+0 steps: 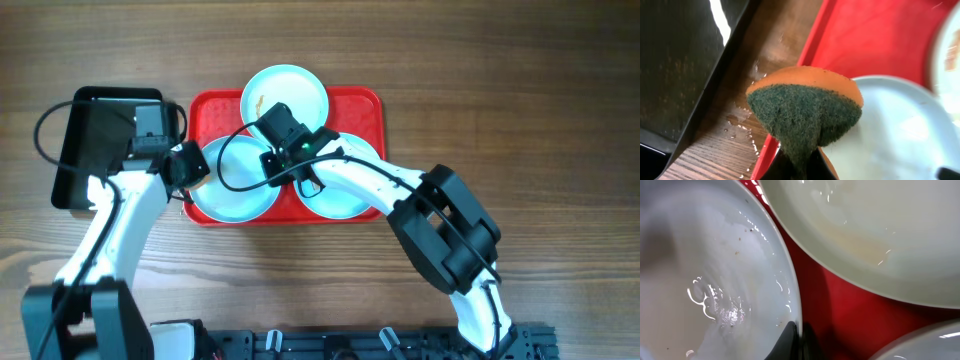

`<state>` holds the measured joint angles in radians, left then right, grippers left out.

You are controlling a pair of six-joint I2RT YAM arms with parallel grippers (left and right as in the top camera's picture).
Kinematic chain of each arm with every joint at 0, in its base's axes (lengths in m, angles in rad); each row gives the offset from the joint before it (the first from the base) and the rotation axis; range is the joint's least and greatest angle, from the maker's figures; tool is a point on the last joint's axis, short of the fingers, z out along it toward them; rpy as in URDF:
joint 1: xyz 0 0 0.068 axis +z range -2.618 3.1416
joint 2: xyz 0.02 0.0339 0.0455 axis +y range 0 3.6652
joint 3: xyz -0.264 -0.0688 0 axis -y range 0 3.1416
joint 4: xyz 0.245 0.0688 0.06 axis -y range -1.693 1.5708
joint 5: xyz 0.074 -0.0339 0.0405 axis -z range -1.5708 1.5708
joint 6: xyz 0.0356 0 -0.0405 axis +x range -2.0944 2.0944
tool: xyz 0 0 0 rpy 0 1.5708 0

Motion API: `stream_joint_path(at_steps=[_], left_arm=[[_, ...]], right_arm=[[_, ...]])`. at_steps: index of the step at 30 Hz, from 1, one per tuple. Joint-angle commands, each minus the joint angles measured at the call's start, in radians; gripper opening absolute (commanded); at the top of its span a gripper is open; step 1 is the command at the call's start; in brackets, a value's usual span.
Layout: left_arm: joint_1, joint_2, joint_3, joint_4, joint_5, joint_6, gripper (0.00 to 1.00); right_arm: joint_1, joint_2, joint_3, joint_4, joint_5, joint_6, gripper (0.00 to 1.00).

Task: Clean dirty plates on tray and stack at the side
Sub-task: 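Scrub the left plate with the sponge in the left gripper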

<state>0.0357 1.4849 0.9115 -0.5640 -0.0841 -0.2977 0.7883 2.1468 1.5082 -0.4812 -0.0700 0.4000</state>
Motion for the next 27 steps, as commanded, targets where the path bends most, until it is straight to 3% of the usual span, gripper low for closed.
stream_joint_path(at_steps=[1, 6, 9, 17, 27], left_arm=[[0.005, -0.053, 0.020, 0.004, 0.121, 0.005, 0.04], [0.005, -0.053, 0.020, 0.006, 0.304, 0.005, 0.04], [0.005, -0.050, 0.020, 0.014, 0.457, 0.005, 0.04], [-0.118, 0.047, 0.017, 0.034, 0.452, 0.001, 0.04], [-0.118, 0.109, -0.010, 0.039, 0.332, 0.002, 0.04]], right_arm=[[0.008, -0.107, 0.020, -0.027, 0.040, -0.060, 0.04], [0.008, -0.197, 0.020, -0.079, 0.270, -0.119, 0.04], [0.008, -0.207, 0.020, -0.111, 0.272, -0.135, 0.04], [0.009, -0.199, 0.016, -0.144, 0.140, -0.001, 0.04], [-0.003, -0.115, 0.010, -0.137, 0.020, 0.102, 0.04]])
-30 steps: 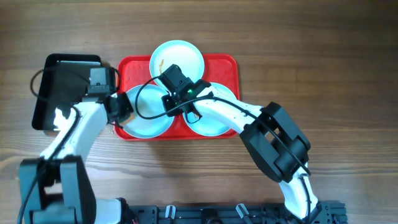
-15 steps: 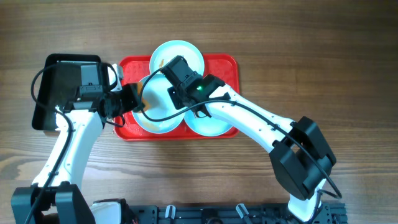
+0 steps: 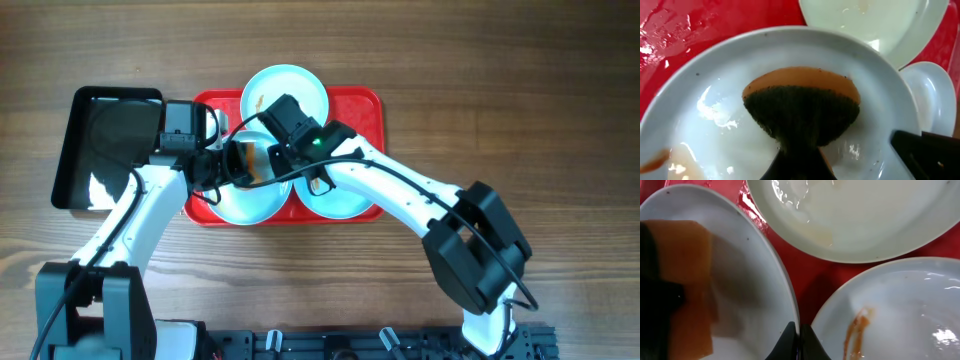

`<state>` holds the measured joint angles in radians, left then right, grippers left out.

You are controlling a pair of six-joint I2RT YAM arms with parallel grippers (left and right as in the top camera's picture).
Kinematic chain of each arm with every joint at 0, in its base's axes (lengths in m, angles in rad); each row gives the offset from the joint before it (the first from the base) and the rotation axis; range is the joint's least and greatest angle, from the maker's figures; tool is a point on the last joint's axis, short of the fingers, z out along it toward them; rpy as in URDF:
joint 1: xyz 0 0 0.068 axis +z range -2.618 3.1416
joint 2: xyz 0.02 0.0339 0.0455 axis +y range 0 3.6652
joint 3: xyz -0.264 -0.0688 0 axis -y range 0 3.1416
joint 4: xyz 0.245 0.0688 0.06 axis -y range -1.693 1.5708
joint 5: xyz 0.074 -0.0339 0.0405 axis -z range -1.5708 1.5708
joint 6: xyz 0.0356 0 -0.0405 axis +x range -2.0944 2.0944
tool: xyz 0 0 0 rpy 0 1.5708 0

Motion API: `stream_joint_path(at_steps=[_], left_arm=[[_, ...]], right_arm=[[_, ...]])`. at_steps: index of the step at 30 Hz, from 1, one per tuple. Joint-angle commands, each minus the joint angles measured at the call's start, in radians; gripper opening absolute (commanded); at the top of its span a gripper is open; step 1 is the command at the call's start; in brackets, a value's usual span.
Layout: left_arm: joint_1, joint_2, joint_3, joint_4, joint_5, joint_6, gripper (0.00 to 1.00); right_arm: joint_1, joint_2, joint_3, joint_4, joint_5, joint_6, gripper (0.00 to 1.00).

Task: Clean dirty plates on tray and stack at the side
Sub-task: 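Scrub the left plate with the sponge in the left gripper, then lift the top plate with the right gripper and place it right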

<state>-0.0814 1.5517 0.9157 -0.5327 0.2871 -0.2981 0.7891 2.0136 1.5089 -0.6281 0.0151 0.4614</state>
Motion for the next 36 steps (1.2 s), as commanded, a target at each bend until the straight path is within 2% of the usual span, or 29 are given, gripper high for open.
stream_joint_path(at_steps=[1, 3, 10, 17, 20, 22, 25, 28, 33, 36], left_arm=[[-0.001, 0.056, -0.014, 0.006, -0.050, 0.002, 0.04], [-0.001, 0.090, -0.014, 0.006, -0.061, 0.002, 0.04], [-0.001, 0.129, -0.014, -0.002, -0.110, 0.002, 0.04], [-0.001, 0.125, -0.014, -0.093, -0.486, 0.002, 0.04], [-0.001, 0.104, -0.012, -0.112, -0.646, 0.001, 0.04], [-0.001, 0.085, -0.011, -0.111, -0.708, 0.001, 0.04], [-0.001, 0.048, 0.008, -0.113, -0.713, -0.011, 0.04], [-0.001, -0.037, 0.053, -0.111, -0.682, -0.080, 0.04], [-0.001, -0.098, 0.053, -0.112, -0.404, -0.076, 0.04], [-0.001, -0.098, 0.053, -0.112, -0.303, -0.077, 0.04]], right_arm=[[-0.003, 0.019, 0.009, 0.010, -0.080, 0.054, 0.04], [-0.003, 0.032, 0.002, 0.024, -0.083, 0.092, 0.04], [-0.005, 0.127, 0.001, 0.093, -0.042, 0.092, 0.04], [-0.016, 0.127, 0.001, 0.096, 0.014, 0.085, 0.04], [-0.016, 0.127, 0.001, 0.092, 0.011, 0.036, 0.04], [-0.016, 0.127, 0.001, 0.092, 0.011, 0.037, 0.04], [-0.016, 0.118, 0.008, 0.092, 0.011, 0.036, 0.04], [-0.016, 0.084, 0.019, 0.093, 0.026, 0.027, 0.04], [-0.016, -0.017, 0.042, 0.065, 0.082, -0.043, 0.04], [-0.016, -0.061, 0.068, -0.020, 0.254, -0.070, 0.04]])
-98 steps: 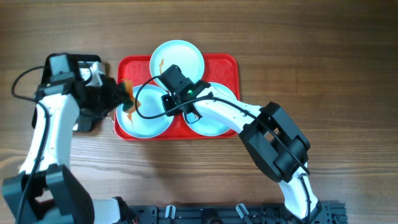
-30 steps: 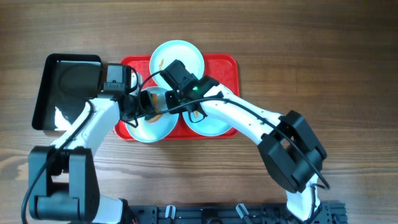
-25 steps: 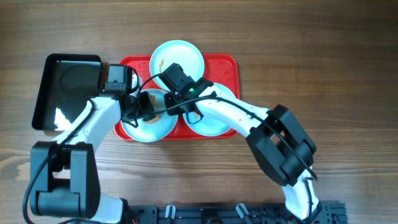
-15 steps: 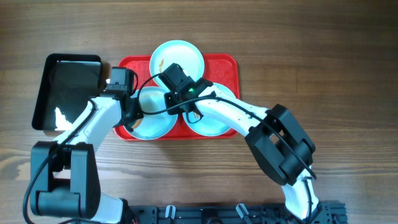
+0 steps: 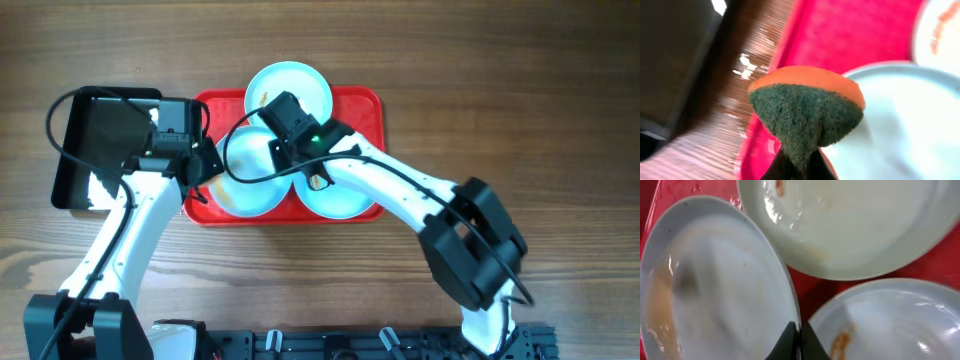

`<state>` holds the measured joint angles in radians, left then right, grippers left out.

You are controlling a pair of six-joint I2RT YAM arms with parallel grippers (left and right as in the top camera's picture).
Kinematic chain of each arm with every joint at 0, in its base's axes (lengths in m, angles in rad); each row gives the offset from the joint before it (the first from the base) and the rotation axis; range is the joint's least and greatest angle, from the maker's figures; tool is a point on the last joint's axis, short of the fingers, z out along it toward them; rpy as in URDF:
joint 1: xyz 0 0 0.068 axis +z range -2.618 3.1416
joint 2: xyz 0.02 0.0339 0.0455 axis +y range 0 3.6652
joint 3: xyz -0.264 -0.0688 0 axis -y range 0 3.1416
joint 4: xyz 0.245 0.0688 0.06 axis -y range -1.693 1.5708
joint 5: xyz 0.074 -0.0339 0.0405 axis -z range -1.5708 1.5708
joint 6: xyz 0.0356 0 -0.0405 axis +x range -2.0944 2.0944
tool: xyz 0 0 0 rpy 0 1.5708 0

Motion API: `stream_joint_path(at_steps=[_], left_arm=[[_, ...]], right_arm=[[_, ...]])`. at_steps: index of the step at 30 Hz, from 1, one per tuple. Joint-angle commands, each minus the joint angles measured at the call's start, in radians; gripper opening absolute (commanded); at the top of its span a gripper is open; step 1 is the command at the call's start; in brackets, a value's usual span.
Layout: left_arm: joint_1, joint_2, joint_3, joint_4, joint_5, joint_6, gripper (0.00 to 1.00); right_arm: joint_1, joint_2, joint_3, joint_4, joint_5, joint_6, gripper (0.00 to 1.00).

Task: Clean dirty plates on tray and stack at the side
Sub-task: 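Lift the top plate with the right gripper and place it right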

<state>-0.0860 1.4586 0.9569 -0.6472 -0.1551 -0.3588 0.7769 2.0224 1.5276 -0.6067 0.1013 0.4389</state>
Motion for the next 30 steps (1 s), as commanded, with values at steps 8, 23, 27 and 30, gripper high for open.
stream_joint_path(at_steps=[8, 23, 27, 30], left_arm=[[0.006, -0.005, 0.012, -0.020, 0.138, -0.006, 0.04], [0.006, -0.005, 0.012, -0.050, 0.136, 0.014, 0.04], [0.006, -0.005, 0.012, -0.050, 0.137, 0.014, 0.04], [0.005, -0.005, 0.012, -0.050, 0.137, 0.014, 0.04]], right_arm=[[0.015, -0.083, 0.175, -0.147, 0.586, -0.356, 0.05], [0.146, -0.099, 0.181, 0.046, 1.169, -0.650, 0.04], [0.146, -0.146, 0.181, 0.050, 1.182, -0.644, 0.04], [0.146, -0.182, 0.181, 0.012, 1.158, -0.557, 0.04]])
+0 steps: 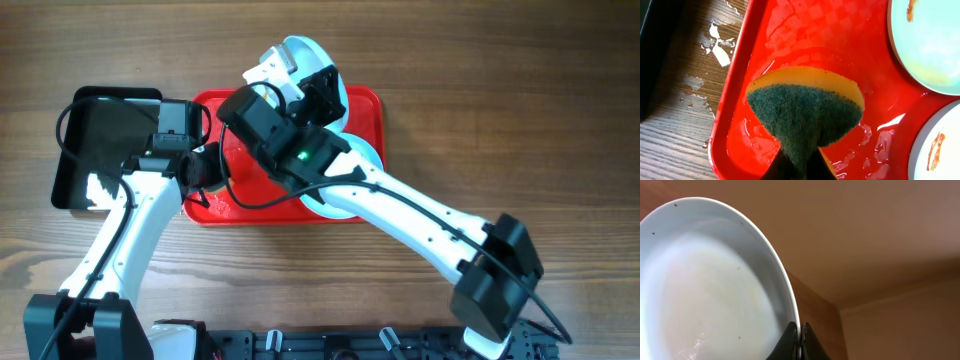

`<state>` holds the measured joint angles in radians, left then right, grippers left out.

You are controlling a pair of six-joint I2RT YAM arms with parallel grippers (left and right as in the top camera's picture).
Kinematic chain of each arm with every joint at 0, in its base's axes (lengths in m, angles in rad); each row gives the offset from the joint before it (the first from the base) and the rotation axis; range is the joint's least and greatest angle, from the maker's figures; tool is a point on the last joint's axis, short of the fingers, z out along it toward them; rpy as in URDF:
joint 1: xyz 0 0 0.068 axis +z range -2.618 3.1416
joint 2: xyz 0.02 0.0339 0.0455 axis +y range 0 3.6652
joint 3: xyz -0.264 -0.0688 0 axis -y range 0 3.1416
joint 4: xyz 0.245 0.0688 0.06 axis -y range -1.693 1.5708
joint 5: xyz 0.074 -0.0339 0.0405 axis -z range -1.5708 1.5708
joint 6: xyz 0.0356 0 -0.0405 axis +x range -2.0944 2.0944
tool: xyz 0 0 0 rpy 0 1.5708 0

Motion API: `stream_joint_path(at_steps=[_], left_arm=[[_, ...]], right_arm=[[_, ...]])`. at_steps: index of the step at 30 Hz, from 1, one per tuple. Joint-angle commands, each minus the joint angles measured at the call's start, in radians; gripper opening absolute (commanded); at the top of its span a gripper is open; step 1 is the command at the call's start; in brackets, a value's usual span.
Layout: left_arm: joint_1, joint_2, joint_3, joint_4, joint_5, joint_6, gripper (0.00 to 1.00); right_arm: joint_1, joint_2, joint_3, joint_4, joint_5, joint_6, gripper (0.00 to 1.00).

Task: Clean dirty plates on tray and stack at the side
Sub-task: 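Lift the top plate with the right gripper and place it right, then move the right gripper back and grip the left plate's rim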

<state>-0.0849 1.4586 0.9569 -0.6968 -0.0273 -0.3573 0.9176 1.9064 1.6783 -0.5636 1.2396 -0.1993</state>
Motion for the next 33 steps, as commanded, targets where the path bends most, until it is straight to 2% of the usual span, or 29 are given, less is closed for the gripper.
stream_joint_path(at_steps=[1, 3, 6, 8, 9, 13, 15, 17, 21, 23, 24, 27, 29, 30, 31, 32, 33], left_arm=[[0.005, -0.005, 0.012, 0.000, 0.009, 0.012, 0.04], [0.004, -0.005, 0.012, 0.000, 0.009, 0.012, 0.04], [0.004, -0.005, 0.012, 0.000, 0.009, 0.012, 0.04], [0.004, -0.005, 0.012, 0.000, 0.009, 0.012, 0.04], [0.004, -0.005, 0.012, 0.000, 0.009, 0.012, 0.04], [0.004, -0.005, 0.012, 0.008, 0.013, 0.012, 0.04], [0.003, -0.005, 0.012, 0.008, 0.012, 0.012, 0.04], [0.003, -0.005, 0.011, 0.007, 0.012, 0.012, 0.04], [0.003, -0.005, 0.010, 0.009, 0.012, 0.012, 0.04], [0.003, -0.005, 0.010, 0.009, 0.012, 0.012, 0.04], [0.003, -0.005, 0.010, 0.008, 0.012, 0.012, 0.04], [0.003, -0.005, 0.010, 0.009, 0.012, 0.011, 0.04], [0.003, -0.005, 0.010, 0.009, 0.012, 0.011, 0.04], [0.003, -0.005, 0.010, 0.008, 0.012, 0.011, 0.04], [0.003, -0.005, 0.010, 0.008, 0.012, 0.011, 0.04], [0.003, -0.005, 0.010, 0.011, 0.012, 0.008, 0.04], [0.003, -0.005, 0.010, 0.019, 0.013, 0.008, 0.04]], right_arm=[[0.005, -0.079, 0.030, -0.090, -0.053, 0.137, 0.04], [-0.029, -0.108, 0.030, -0.259, -0.352, 0.327, 0.04], [-0.193, -0.115, 0.030, -0.374, -0.800, 0.598, 0.04], [-0.359, -0.115, 0.030, -0.414, -1.116, 0.629, 0.04], [-0.486, -0.115, 0.030, -0.443, -1.225, 0.631, 0.04], [-0.943, -0.115, -0.027, -0.509, -1.280, 0.670, 0.04], [-1.086, -0.115, -0.170, -0.411, -1.298, 0.671, 0.04], [-1.148, -0.115, -0.308, -0.275, -1.293, 0.671, 0.04], [-1.151, -0.114, -0.424, -0.161, -1.293, 0.670, 0.04], [-1.151, -0.115, -0.426, -0.167, -1.327, 0.653, 0.17], [-1.151, -0.116, -0.425, -0.167, -1.448, 0.581, 0.19], [-1.146, -0.121, -0.420, -0.180, -1.876, 0.526, 0.22], [-1.102, -0.140, -0.385, -0.211, -2.020, 0.457, 0.26], [-1.061, -0.154, -0.354, -0.237, -2.018, 0.429, 0.31], [-1.003, -0.169, -0.320, -0.256, -1.997, 0.408, 0.40], [-0.937, -0.180, -0.283, -0.266, -1.943, 0.409, 0.61], [-0.837, -0.183, -0.222, -0.279, -1.832, 0.410, 0.88]])
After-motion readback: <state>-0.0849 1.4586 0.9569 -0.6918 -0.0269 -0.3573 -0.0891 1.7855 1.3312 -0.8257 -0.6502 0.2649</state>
